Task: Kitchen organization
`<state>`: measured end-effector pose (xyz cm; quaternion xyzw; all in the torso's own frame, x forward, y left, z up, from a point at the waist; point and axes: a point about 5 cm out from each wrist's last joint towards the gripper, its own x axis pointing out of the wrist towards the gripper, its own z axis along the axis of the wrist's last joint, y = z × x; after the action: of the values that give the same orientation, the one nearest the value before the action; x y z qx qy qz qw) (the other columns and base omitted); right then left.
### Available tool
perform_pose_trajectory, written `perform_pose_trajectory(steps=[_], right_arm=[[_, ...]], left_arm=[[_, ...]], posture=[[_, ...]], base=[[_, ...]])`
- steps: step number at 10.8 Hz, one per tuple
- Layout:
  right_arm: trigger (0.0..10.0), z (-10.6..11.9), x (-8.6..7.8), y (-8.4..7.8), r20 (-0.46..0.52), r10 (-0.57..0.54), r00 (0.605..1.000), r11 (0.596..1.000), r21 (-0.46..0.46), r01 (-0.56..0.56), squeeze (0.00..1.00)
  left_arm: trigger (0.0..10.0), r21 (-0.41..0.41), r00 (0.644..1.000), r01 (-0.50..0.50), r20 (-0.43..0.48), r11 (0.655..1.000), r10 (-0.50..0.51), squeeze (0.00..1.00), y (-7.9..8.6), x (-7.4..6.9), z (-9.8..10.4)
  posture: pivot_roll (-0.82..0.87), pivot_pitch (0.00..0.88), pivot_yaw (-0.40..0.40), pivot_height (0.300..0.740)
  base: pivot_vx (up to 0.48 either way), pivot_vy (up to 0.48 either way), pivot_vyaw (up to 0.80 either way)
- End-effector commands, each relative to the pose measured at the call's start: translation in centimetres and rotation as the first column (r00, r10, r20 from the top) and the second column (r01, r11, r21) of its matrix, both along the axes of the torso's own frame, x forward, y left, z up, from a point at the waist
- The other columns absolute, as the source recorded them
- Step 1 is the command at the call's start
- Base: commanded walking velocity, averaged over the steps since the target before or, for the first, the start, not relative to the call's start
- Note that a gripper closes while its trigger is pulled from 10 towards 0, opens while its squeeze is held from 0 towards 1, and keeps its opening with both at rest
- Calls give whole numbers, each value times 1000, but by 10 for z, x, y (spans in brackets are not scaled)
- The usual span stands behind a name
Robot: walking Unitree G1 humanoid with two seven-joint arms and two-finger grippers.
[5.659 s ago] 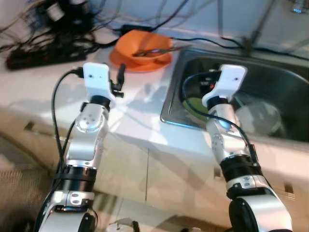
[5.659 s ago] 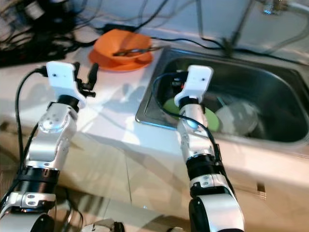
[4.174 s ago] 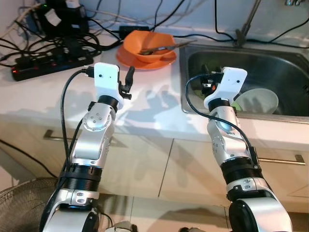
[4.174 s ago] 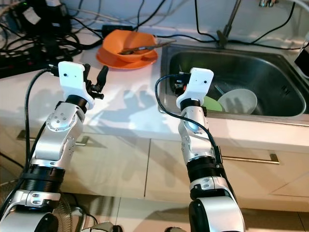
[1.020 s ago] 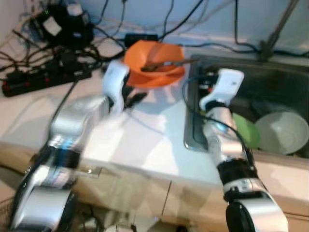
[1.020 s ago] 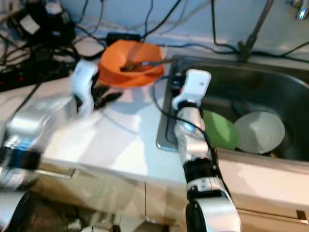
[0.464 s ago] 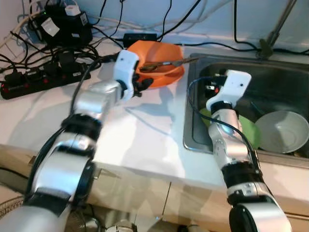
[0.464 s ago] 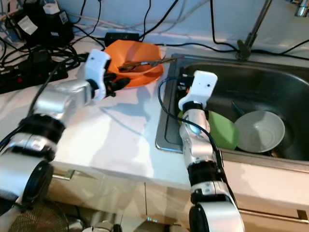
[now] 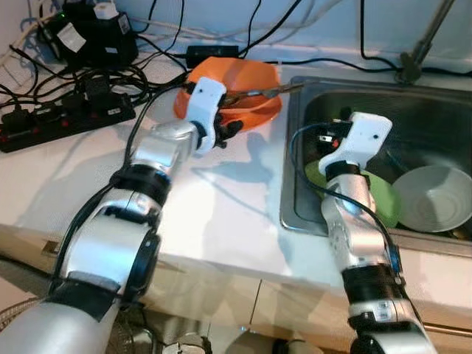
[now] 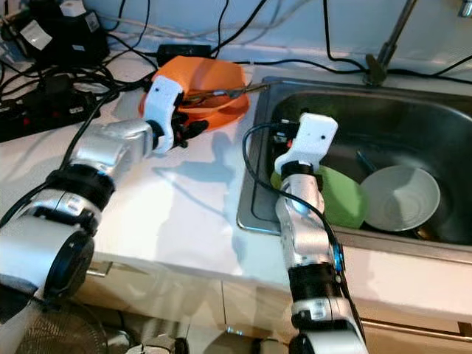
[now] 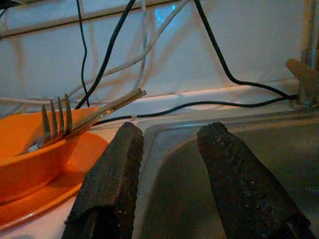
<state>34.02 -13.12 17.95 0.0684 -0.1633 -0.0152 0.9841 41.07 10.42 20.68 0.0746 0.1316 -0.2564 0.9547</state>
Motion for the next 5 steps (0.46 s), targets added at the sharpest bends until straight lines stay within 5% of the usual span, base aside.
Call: perform_pose_trajectory(steps=[1, 5], right_arm=[[10000, -9, -5, 3, -41, 6, 999, 1000, 1, -6, 0], [10000, -8, -14, 4, -57, 10, 998, 1000, 8, -10, 0]], left_arm=[[10000, -3, 1000, -10, 26, 1000, 10, 0, -3, 3, 8], [10000, -27, 994, -108, 28, 994, 109, 0, 1, 8, 16]], posture=[[8, 163, 53, 740], [1, 185, 57, 740]], base=[[0, 0, 0], [0, 0, 0]])
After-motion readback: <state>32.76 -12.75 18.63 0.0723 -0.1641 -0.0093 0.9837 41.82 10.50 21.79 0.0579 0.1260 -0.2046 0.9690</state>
